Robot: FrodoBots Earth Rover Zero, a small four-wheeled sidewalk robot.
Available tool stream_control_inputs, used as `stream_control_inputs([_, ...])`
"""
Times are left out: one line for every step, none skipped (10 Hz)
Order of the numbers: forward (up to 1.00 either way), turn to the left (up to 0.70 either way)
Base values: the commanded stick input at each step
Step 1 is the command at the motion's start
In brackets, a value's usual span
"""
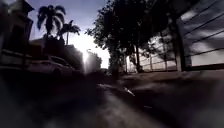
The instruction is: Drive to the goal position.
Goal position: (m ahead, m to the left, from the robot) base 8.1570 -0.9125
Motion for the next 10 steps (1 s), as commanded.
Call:
stream_control_inputs([0.70, 0.00])
stream_control_inputs([0.70, 0.00])
stream_control_inputs([0.70, 0.00])
stream_control_inputs([0.70, 0.00])
stream_control_inputs([0.70, 0.09])
stream_control_inputs([0.70, 0.12])
stream_control_inputs([0.70, 0.09])
stream_control_inputs([0.70, 0.01])
stream_control_inputs([0.70, 0.00])
stream_control_inputs([0.70, 0.00])
